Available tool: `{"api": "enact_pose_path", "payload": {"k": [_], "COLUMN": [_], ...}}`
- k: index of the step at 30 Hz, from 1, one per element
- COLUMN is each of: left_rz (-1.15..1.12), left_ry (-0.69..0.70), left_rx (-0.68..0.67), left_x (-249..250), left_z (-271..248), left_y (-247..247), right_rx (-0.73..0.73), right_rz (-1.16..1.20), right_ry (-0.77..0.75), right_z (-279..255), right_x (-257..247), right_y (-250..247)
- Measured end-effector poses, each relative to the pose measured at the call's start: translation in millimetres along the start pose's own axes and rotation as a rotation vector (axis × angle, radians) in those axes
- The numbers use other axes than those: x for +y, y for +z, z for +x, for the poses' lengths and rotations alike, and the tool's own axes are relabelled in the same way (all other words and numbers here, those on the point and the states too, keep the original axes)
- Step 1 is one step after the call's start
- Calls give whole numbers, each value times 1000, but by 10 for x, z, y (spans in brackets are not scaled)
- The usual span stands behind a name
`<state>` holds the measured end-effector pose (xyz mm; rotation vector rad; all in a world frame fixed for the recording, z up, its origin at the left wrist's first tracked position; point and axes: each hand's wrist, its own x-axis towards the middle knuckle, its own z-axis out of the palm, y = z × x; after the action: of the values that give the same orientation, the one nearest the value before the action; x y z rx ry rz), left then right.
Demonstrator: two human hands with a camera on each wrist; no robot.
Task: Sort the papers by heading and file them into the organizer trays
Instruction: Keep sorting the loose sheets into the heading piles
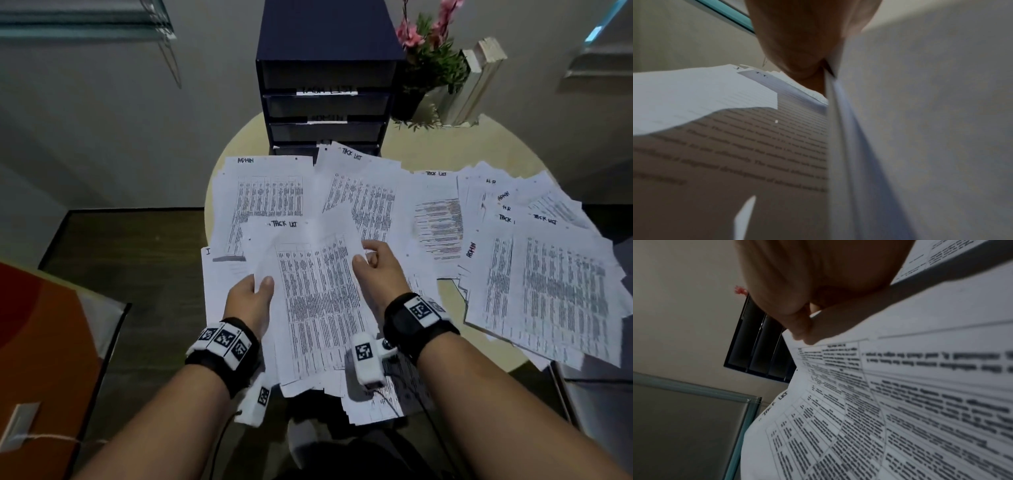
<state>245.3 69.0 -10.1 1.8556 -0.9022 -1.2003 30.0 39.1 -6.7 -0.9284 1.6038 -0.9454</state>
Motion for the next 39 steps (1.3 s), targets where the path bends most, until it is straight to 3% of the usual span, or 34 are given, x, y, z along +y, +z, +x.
{"api": "enact_pose_path", "payload": {"k": [4,6,9,11,14,21,24,25,27,30,34,36,38,39], "left_rz": [-127,-131,6,150,383,353,287,262,199,130,61,51,28,26], "left_ry": [-150,-197,-192,-73,34,56,39,28,6,-4,-9,7,-4,-12], "left_rx": [40,55,86,124,142,216,274,281,286,309,375,401,410,413], "left_x": [64,85,149,148,85,15,-11,-36,-54,-56,68,119,129,128], "left_z": [121,185,184,169,186,161,155,158,153,146,42,-23,-59,-81], "left_y": [-56,-86,-85,-116,-196,-348,-424,-450,-495,-582,-728,-795,-814,-816], "right_rx": [-275,-336,-92,80,270,356,378,344,139,-163,-240,-237,-332,-390], "right_rz": [46,-128,-377,-385,-316,-364,-662,-796,-1010,-1208,-1274,-1166,-846,-632], "right_ry": [162,195,62,12,62,105,3,-79,-195,-177,-128,-216,-251,-191], "right_z": [-46,-79,59,243,598,1078,947,880,756,724,826,758,618,493], "right_x": [-140,-117,-15,-1,-51,-154,-189,-159,-64,90,3,-120,-239,-304], "right_y": [-133,-175,-215,-263,-381,-412,-284,-218,-72,57,68,129,207,260]}}
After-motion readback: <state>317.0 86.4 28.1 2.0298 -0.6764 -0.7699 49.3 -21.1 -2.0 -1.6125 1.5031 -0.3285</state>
